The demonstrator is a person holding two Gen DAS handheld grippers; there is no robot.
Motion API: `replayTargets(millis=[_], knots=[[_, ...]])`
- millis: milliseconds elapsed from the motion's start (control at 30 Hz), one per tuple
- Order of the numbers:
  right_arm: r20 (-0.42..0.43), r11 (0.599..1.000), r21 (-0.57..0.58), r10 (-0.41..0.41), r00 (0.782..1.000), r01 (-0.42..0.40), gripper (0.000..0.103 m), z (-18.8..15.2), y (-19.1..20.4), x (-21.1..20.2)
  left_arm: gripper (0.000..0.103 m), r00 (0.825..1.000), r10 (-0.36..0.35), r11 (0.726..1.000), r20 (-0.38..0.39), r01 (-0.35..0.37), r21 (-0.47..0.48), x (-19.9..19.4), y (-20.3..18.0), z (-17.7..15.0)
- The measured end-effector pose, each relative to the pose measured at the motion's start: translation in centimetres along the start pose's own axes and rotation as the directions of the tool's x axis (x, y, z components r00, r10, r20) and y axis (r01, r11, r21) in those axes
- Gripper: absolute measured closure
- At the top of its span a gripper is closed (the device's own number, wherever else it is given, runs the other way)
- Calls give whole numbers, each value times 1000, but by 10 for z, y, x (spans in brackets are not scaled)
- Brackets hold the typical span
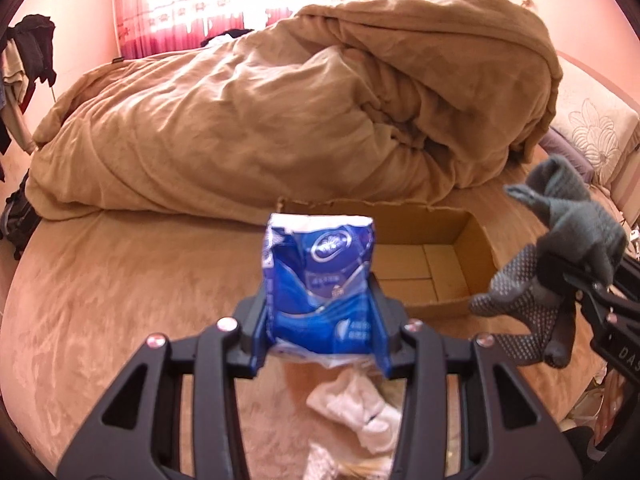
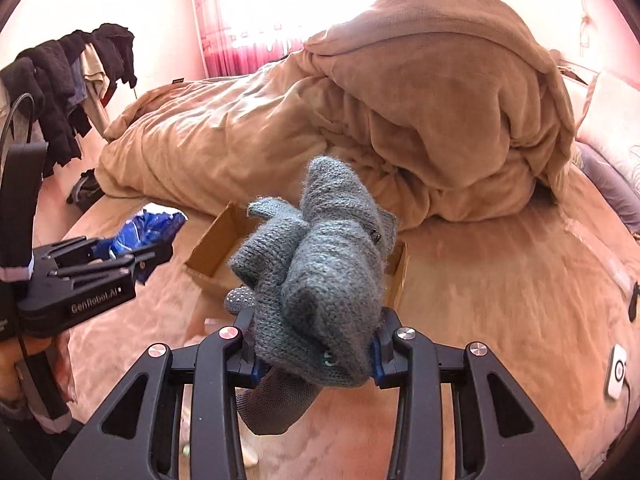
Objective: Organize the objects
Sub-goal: 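Carry both items to the cardboard box and open both grippers inside it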
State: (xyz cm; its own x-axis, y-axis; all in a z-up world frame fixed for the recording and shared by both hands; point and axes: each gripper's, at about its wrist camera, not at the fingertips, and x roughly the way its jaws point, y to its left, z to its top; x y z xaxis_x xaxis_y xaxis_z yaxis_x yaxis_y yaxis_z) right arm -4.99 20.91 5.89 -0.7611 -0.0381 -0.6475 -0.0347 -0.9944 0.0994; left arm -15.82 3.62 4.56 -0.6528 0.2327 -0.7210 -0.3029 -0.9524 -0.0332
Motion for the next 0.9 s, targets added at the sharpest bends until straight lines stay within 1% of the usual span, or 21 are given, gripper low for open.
replayTargets(millis=[67,200,400,500,600,700,767,800,833,867,900], knots=[[-6,1000,-1,-8,1000,8,63,7,-2,13,61,1000,1,1000,-8,-1,4,8,0,6],[-23,1000,25,2,1000,-2,63,19,-12,39,61,1000,1,1000,-23,-1,-5,26,5,12],[-19,997,75,-8,1000,9,63,37,-21,77,61,997,-3,1000,-71,4,15,77,0,38],[-49,996,83,-13,999,17,63,36,-20,101,61,992,-6,999,-127,10,38,107,-7,38],[-97,997,67,-32,995,39,63,25,-17,125,59,988,5,999,-154,3,49,126,-11,31],[-123,997,66,-33,992,41,59,15,-16,143,54,984,46,996,-173,-33,79,137,-16,23],[-127,997,58,-34,991,42,48,11,-14,149,51,980,68,994,-186,-50,100,145,-20,17],[-129,998,51,-35,991,42,42,9,-13,151,50,978,70,994,-197,-52,93,149,-21,14],[-130,998,47,-32,991,38,38,8,-12,152,45,975,78,995,-209,-63,81,153,-19,12],[-129,998,49,-28,991,35,35,8,-12,153,44,974,93,994,-206,-79,78,154,-20,10],[-127,998,51,-24,992,31,33,7,-11,153,44,973,111,992,-201,-95,84,155,-21,9]])
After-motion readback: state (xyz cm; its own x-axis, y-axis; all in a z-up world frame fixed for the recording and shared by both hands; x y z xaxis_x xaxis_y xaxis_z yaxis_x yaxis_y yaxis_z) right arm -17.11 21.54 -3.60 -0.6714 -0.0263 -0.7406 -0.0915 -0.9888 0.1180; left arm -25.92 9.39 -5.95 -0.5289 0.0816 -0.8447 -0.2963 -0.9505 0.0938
